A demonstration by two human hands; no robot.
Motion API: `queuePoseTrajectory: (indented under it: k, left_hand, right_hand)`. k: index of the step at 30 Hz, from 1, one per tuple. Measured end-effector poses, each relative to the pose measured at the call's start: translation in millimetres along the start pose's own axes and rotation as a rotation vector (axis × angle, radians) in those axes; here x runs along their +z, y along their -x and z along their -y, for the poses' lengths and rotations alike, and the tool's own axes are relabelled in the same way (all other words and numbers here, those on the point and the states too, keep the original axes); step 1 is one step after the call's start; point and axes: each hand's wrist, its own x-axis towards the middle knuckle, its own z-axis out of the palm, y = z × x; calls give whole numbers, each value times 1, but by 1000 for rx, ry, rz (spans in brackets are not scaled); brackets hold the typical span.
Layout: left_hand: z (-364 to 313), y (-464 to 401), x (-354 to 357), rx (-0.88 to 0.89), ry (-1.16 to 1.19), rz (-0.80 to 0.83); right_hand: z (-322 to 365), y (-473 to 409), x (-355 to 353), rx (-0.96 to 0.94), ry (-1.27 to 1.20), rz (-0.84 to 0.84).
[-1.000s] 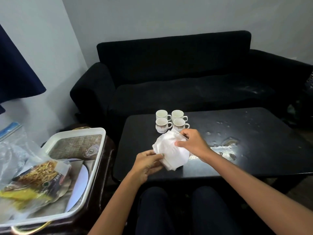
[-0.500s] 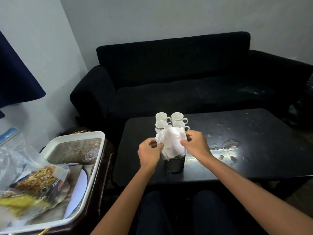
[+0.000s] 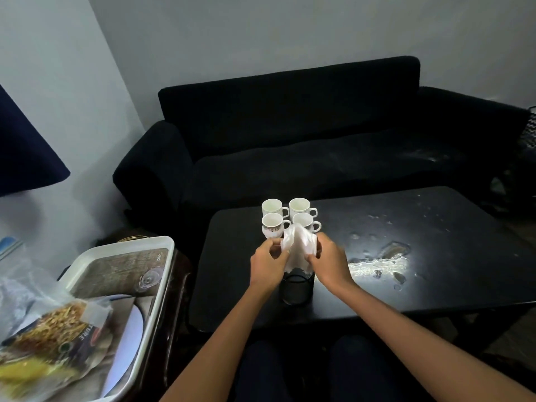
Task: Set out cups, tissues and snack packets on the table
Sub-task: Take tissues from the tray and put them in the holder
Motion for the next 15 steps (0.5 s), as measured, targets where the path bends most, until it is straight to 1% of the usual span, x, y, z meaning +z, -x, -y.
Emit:
queuePoseTrajectory:
  k: [3,6,7,12,15]
  left_hand:
    - [7,0,4,-41,-53,78]
    - [15,2,5,-79,-216,109]
    - [17,2,5,-90,-267,108]
    - [25,5,3,-110,-286,133]
    - [27,6,3,-121,-281,116]
  right_hand:
    - [-11,3,2,-63,147,62]
    - [-21,5,3,-85,353,145]
    - [-23,6,3,-74,388,168]
    - [-29,8,1,-44,365,212]
    - [-29,9,2,-66,353,197]
